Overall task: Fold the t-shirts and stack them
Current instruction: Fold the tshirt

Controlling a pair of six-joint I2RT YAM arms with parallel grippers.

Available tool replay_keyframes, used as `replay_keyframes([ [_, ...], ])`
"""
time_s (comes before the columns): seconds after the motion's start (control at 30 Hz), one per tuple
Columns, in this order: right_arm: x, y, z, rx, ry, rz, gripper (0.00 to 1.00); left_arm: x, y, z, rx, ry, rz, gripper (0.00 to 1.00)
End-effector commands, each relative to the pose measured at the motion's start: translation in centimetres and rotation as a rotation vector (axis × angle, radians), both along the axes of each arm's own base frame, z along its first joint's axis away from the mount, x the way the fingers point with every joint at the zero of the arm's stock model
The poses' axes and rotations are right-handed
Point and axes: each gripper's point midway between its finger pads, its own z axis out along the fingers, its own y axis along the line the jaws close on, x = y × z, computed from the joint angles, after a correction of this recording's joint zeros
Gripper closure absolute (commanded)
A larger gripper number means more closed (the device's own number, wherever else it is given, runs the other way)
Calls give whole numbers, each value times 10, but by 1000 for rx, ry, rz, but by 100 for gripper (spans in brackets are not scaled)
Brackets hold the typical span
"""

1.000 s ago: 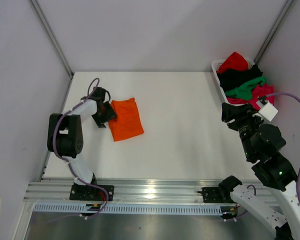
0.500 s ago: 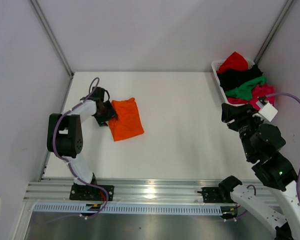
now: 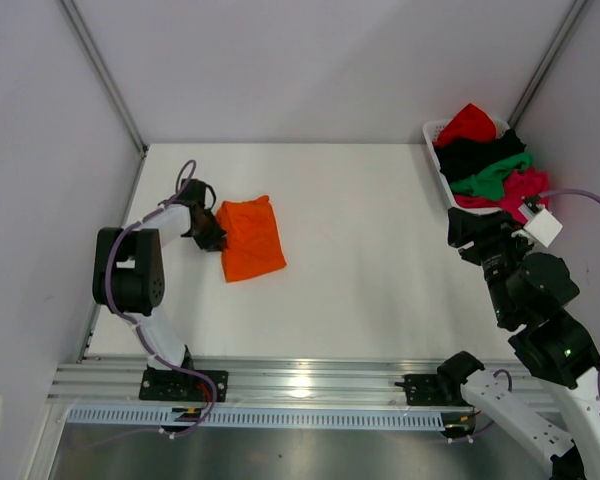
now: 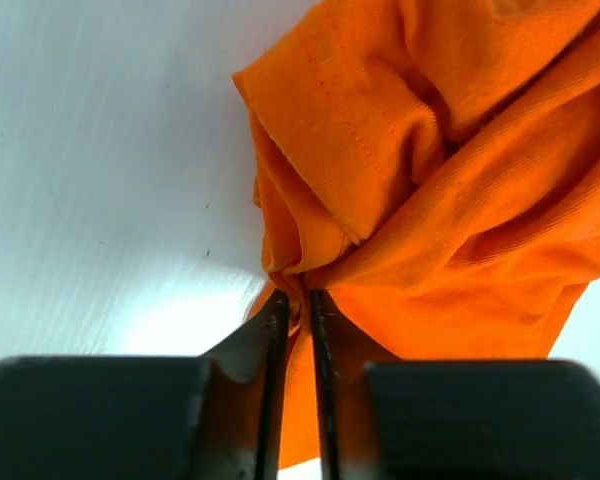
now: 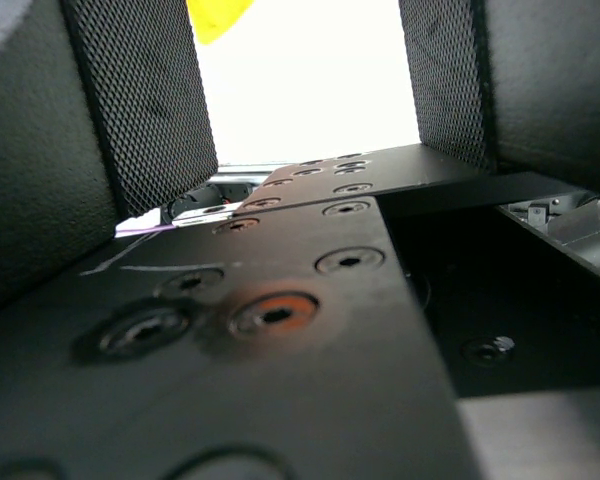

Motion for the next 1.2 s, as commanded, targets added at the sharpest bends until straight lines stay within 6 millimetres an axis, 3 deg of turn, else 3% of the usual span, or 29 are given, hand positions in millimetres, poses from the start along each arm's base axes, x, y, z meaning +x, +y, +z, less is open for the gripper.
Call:
replay_keyframes([
  [0.0,-5,-5,15,25,-30,-12,44,6,5,10,-12,-49,14,86],
  [0.17,-5,-5,16,28,-32,-12,43,10,9,12,4,-23,10,99],
  [0.3,-5,-6,18,23,-34,-15,44,19,12,21,6,-41,17,99],
  [0.4,-6,-8,19,23,-37,-20,43,29,26,27,2,-47,53,99],
  [0.7,-6,-9,20,15,-36,-23,43,59,30,37,13,-52,53,99],
  [0.93,-7,-12,19,13,-32,-34,43,70,40,19,44,4,61,99],
  [1.03,-8,-12,18,10,-29,-37,43,67,54,11,68,24,88,99],
  [1.17,-8,-13,18,10,-29,-39,43,72,61,8,-10,16,122,99],
])
